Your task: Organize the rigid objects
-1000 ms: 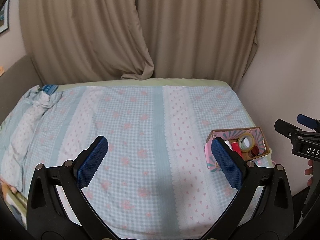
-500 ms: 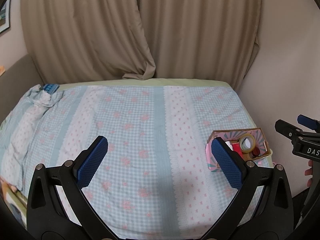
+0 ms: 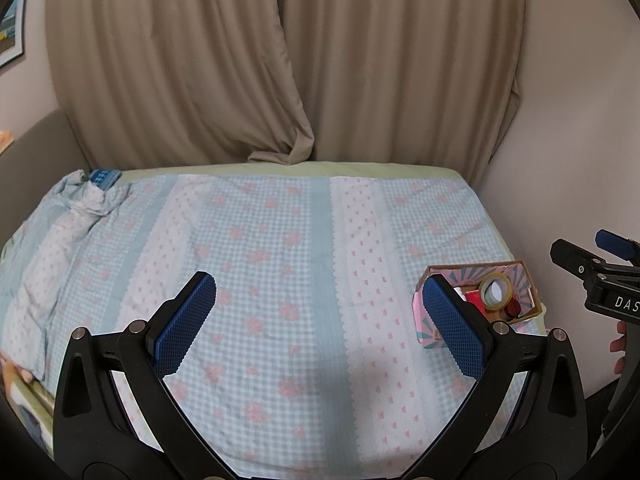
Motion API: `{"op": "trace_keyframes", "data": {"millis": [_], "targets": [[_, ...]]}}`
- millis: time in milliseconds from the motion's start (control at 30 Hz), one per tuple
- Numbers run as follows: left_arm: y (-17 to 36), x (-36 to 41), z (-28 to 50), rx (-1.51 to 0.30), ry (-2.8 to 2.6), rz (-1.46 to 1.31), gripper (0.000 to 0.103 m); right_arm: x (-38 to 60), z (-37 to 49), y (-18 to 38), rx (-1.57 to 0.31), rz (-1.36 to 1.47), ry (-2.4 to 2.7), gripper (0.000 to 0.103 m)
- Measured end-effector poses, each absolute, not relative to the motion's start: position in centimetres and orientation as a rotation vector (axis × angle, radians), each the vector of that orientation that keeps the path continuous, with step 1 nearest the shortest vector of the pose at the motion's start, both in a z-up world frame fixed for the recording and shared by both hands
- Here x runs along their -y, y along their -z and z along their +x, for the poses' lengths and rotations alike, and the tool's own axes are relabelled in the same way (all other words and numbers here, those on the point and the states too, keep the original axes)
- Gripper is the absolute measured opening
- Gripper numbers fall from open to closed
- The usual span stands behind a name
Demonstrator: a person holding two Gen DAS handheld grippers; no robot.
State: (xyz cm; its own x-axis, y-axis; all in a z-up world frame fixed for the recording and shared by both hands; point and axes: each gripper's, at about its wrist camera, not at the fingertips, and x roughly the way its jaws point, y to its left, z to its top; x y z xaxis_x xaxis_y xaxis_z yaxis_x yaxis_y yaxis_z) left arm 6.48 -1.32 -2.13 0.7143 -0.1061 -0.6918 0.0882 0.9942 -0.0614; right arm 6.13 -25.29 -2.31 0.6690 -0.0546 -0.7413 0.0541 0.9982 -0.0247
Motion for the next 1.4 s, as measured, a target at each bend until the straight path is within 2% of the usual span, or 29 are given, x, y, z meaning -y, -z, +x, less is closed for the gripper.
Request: {"op": "trace_keyframes", "data": {"millis": [633, 1200, 1400], "targets": [[2.3, 1.7, 6.7, -0.777, 0.073, -0.01, 0.103, 25.0, 6.3, 2.3, -0.837, -0.001, 0.06, 0.103], [1.3, 2.4, 6.5, -0.678, 0.057, 0.003, 0.103, 25.1, 7.3, 1.9, -0.819, 0.0, 0.058, 0.103], [2.3, 2.0, 7.8, -0.707, 0.072, -0.005, 0.103, 25.2, 8.0, 2.8, -0.845, 0.003, 0.063, 0.103]]}}
